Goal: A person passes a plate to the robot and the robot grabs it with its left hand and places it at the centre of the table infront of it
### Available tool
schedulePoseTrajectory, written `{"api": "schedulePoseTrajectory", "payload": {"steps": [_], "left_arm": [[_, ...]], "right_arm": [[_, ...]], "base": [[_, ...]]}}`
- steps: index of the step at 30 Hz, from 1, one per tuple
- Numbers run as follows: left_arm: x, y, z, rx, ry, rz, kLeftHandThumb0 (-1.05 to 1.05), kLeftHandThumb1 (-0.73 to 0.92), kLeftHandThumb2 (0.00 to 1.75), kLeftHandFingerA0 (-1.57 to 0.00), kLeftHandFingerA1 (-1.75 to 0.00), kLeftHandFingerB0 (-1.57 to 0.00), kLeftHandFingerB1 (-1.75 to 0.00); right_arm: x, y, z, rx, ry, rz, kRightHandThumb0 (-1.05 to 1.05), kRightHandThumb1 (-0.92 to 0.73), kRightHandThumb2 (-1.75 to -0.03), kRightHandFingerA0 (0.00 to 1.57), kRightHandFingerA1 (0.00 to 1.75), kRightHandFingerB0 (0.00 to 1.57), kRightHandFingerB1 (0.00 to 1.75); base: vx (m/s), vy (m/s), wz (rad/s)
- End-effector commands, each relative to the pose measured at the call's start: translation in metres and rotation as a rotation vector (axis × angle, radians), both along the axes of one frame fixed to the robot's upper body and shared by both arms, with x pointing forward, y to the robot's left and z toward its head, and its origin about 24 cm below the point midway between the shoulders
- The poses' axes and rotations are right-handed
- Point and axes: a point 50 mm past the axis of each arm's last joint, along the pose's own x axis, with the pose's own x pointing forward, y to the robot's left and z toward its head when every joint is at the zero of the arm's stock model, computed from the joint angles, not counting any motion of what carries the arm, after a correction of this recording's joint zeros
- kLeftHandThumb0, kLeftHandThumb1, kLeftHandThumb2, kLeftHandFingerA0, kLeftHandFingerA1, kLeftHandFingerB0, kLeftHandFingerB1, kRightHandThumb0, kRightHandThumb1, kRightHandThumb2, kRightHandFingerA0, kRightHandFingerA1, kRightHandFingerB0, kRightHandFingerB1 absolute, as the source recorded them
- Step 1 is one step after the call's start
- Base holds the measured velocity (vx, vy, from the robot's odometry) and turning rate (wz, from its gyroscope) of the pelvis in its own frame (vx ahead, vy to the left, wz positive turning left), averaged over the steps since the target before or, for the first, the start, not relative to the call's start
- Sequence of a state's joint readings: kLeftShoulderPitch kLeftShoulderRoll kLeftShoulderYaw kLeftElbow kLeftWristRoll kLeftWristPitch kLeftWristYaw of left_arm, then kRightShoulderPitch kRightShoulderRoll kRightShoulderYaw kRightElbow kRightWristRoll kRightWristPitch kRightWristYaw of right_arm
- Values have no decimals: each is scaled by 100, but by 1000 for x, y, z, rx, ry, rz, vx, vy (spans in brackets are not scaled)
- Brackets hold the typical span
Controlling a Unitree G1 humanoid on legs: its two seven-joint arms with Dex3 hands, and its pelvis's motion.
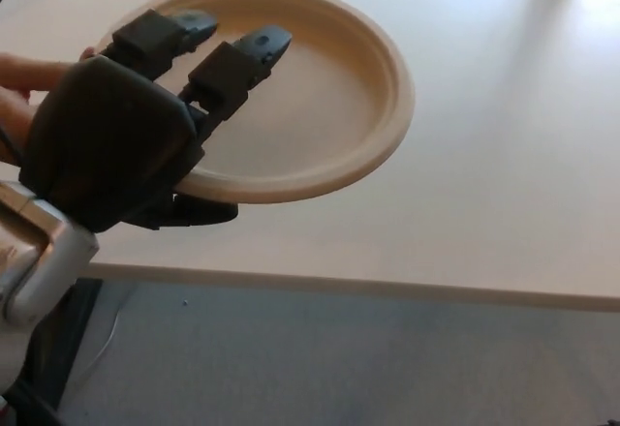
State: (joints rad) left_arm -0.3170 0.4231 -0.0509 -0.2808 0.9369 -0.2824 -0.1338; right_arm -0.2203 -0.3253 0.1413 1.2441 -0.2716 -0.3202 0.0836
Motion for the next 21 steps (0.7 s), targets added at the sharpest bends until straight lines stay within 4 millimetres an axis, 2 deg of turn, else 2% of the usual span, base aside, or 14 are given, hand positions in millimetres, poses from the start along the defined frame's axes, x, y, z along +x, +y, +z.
{"api": "schedulePoseTrajectory", "payload": {"steps": [1, 2, 3, 4, 5, 6, 7, 9, 10, 13, 14, 15, 20, 21], "left_arm": [[10, 2, -1, -56, -56, 44, -16, 50, 93, -112, -117, -12, -47], [10, 2, -1, -63, -55, 40, -15, 64, 64, -94, -152, -31, -34], [11, 2, -1, -68, -51, 35, -15, 64, 64, -94, -152, -31, -34], [11, 1, 0, -69, -52, 25, -13, 67, 60, -93, -154, -39, -33], [11, -1, 0, -92, -57, 5, -20, 61, 58, -103, -121, -62, -42], [12, -2, -1, -120, -61, -14, -20, 61, 58, -103, -121, -62, -42], [12, -2, -1, -124, -67, -22, -17, 61, 58, -94, -139, -78, -54], [12, -2, -1, -121, -76, -28, -17, 61, 58, -94, -139, -78, -54], [12, -3, -1, -109, -102, -31, -15, 63, 61, -85, -160, -76, -90], [11, -5, 0, -87, -126, -15, -6, 62, 55, -81, -172, -64, -138], [10, -5, 1, -84, -122, -7, -6, 62, 55, -81, -172, -64, -138], [10, -6, 2, -80, -127, -3, -9, 58, 57, -84, -166, -80, -107], [10, -5, 1, -69, -152, 16, -13, 54, 58, -89, -165, -84, -112], [10, -5, 1, -74, -151, 20, -13, 41, 86, -118, -128, -90, -98]], "right_arm": [[1, -7, 4, -7, 2, -7, -73, -60, -100, 32, 63, 18, 54], [1, -7, 4, -9, 2, -6, -73, -79, -64, 36, 59, 23, 46], [1, -7, 4, -13, 2, -4, -73, -79, -64, 36, 59, 23, 46], [2, -7, 4, -19, 4, 2, -73, -61, -101, 33, 63, 19, 53], [2, -7, 4, -22, 4, 5, -73, -61, -101, 33, 63, 19, 53], [1, -8, 4, -22, 3, 6, -73, -61, -101, 33, 63, 19, 53], [1, -8, 4, -22, 3, 6, -74, -81, -64, 36, 59, 24, 45], [1, -8, 4, -21, 3, 5, -74, -81, -64, 36, 59, 24, 45], [2, -8, 4, -21, 8, 8, -76, -81, -64, 33, 59, 24, 45], [1, -8, 4, -20, 12, 8, -76, -81, -64, 32, 58, 31, 45], [1, -8, 4, -18, 15, 3, -76, -81, -64, 32, 58, 31, 45], [1, -8, 4, -19, 16, 6, -77, -82, -65, 34, 59, 35, 47], [1, -8, 4, -29, 23, 23, -77, -83, -64, 37, 60, 37, 48], [1, -8, 4, -29, 25, 22, -76, -66, -112, 39, 65, 30, 56]], "base": [[0, 0, 0], [0, 0, 0], [0, 0, 0], [0, 0, 0], [0, 0, 0], [0, 0, 0], [0, 0, 0], [0, 0, 0], [0, 0, 0], [0, 0, 0], [0, 0, 0], [0, 0, 0], [0, 0, 0], [0, 0, 0]]}}
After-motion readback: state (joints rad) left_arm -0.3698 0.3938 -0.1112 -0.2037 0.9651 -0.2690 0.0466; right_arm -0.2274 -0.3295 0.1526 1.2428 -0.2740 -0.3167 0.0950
